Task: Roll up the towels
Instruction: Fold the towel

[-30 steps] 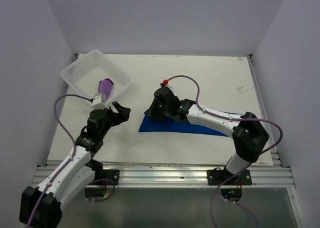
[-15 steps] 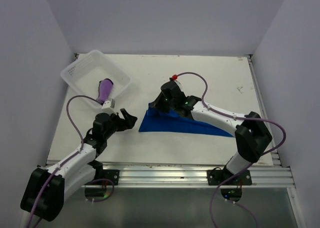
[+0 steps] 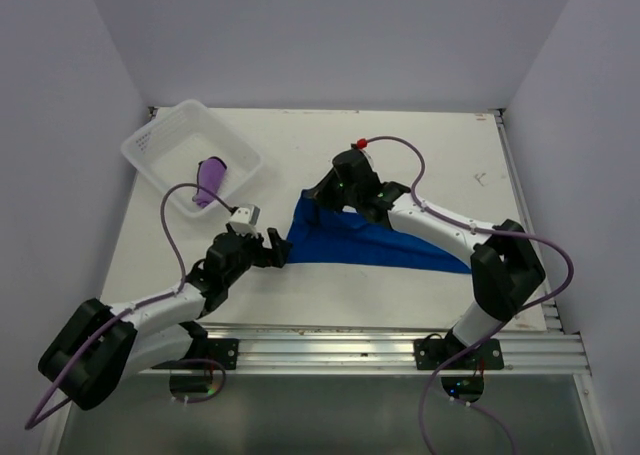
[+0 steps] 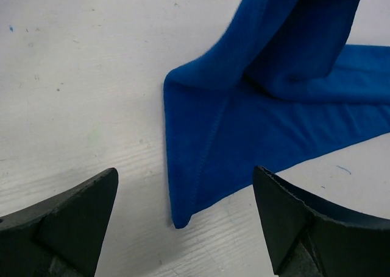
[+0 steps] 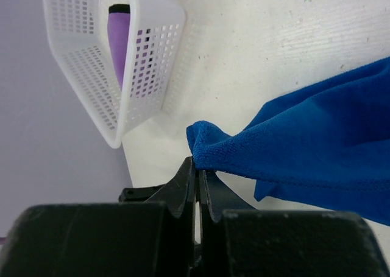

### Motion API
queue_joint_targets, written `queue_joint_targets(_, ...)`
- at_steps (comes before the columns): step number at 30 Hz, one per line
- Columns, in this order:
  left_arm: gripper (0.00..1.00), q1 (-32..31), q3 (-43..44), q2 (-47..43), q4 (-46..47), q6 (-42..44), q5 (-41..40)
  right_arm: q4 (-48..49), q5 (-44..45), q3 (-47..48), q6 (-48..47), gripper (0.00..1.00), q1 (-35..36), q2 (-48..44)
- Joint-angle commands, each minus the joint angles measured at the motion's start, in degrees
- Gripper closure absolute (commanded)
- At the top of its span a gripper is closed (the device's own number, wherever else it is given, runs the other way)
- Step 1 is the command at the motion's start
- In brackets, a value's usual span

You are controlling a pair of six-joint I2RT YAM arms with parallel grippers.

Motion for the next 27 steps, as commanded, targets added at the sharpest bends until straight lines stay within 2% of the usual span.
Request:
queue_joint_targets(1,0.05,-3.4,2.0,2.9,7.5,5.2,-6.6,4.1,-2.1,2.8,1.4,1.00,-1.1,0.7)
queue_joint_targets(7,0.00,-7.0,5.1,9.8,12.0,7.5,-11.5,4.4,-5.3,4.2,1.5,1.00,-1.7,1.9)
queue_joint_targets(13,0.00,-9.4,8.3,15.6,16.1,8.2,-15.1,4.6,-6.3,4.5,1.3,1.00,-2.1,1.8)
queue_joint_targets(17,0.00,-11.4,11.6,18.9,16.2,8.5,-18.9,4.3,-6.2,4.5,1.1,1.00,-2.4,1.1)
queue_joint_targets(22,0.00,-14.3,16.1,24.6,13.5,8.6,-27.6,4.7,-6.8,3.7,1.2,1.00,-2.9,0.6)
queue_joint_targets(27,0.01,-14.6,17.5,28.3,12.8,8.8,-32.0,5.2,-7.7,2.8,1.5,1.00,-3.0,0.4)
